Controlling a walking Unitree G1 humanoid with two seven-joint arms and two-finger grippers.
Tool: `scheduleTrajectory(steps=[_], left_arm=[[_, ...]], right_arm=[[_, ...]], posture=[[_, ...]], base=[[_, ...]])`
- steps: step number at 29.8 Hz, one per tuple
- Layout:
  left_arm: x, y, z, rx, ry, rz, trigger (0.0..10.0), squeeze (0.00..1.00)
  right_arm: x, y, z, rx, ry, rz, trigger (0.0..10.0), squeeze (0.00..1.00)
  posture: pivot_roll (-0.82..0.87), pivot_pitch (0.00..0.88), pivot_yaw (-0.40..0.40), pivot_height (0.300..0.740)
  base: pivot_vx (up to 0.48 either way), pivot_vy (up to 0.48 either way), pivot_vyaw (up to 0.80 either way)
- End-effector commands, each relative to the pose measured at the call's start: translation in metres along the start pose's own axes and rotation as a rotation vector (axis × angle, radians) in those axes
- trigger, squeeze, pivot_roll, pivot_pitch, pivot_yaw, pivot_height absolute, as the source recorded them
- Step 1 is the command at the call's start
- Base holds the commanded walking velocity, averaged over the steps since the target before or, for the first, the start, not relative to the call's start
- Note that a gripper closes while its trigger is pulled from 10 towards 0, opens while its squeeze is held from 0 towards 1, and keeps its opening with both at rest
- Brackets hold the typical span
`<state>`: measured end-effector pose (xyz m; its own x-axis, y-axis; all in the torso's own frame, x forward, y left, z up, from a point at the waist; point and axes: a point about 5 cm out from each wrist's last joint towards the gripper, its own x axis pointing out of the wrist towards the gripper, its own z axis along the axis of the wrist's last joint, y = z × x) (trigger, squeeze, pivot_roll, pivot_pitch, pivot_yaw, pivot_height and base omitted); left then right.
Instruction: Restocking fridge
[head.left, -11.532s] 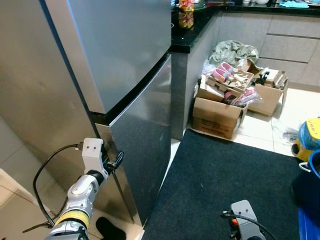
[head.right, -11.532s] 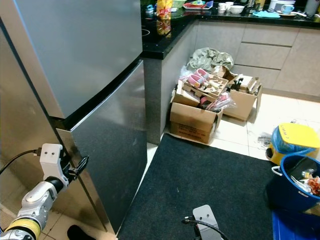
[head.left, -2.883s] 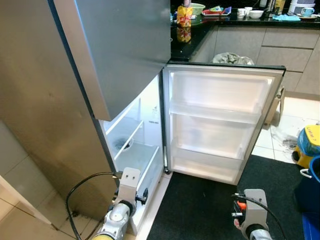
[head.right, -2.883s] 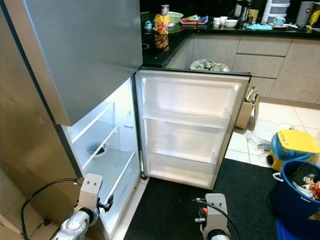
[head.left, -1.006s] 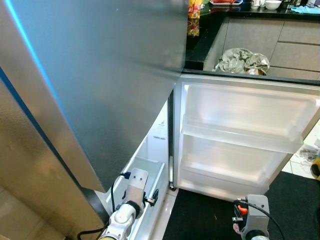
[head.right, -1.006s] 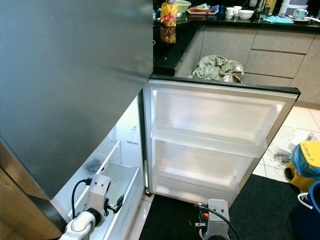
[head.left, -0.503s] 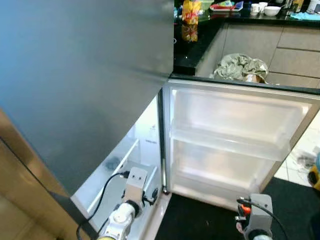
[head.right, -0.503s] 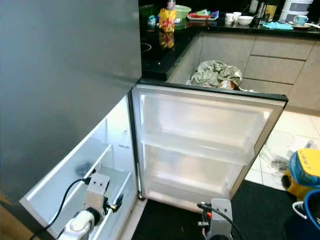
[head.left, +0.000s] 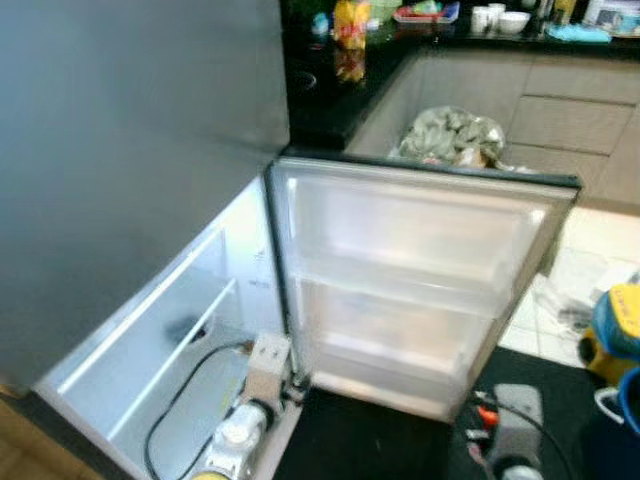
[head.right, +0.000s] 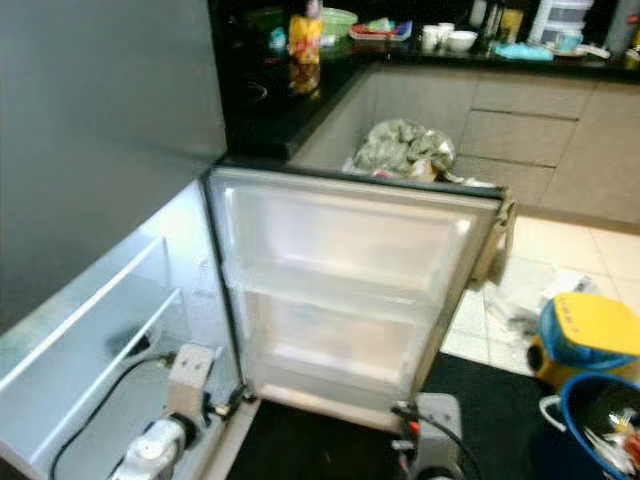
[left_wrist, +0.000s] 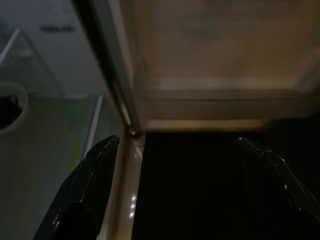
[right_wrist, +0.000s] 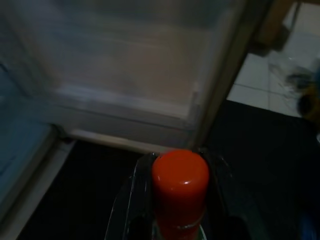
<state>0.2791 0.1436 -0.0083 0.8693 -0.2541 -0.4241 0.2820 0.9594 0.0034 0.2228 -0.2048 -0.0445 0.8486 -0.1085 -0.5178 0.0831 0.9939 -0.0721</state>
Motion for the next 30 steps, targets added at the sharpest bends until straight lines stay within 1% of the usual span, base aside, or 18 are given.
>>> scheduleTrajectory(steps=[1,3,7,18,23,30], left_arm=[[0.000,-0.001,0.000,-0.002,0.002,0.002,10.0,0.00],[0.000,0.000,0.000,0.000,0.001,0.004,10.0,0.00],[0.000,0.005,0.001,-0.014,0.002,0.054,10.0,0.00],[0.000,0.010,0.003,-0.009,-0.005,0.065,10.0,0.00],[0.001,0.011,0.005,-0.005,-0.012,0.068,10.0,0.00],[0.001,0.011,0.006,-0.001,-0.020,0.074,10.0,0.00]], right_arm=[[0.000,-0.006,0.001,-0.006,-0.004,-0.013,10.0,0.00],[0.000,-0.006,0.002,-0.006,-0.004,-0.013,10.0,0.00],[0.000,-0.005,0.002,-0.008,-0.007,-0.012,10.0,0.00],[0.000,-0.004,0.001,-0.011,-0.009,-0.009,10.0,0.00],[-0.001,-0.004,0.000,0.009,-0.002,-0.014,10.0,0.00],[-0.001,-0.005,-0.001,0.013,-0.003,-0.018,10.0,0.00]], posture=[[-0.09,0.029,0.029,0.740],[-0.09,0.029,0.029,0.740],[-0.09,0.030,0.031,0.740],[-0.09,0.028,0.038,0.740],[-0.10,0.025,0.043,0.740],[-0.10,0.019,0.048,0.740]], base=[[0.000,-0.277,0.00],[0.000,-0.277,0.00],[0.000,0.000,0.00],[0.000,0.000,0.00],[0.000,0.000,0.00],[0.000,0.000,-0.75]])
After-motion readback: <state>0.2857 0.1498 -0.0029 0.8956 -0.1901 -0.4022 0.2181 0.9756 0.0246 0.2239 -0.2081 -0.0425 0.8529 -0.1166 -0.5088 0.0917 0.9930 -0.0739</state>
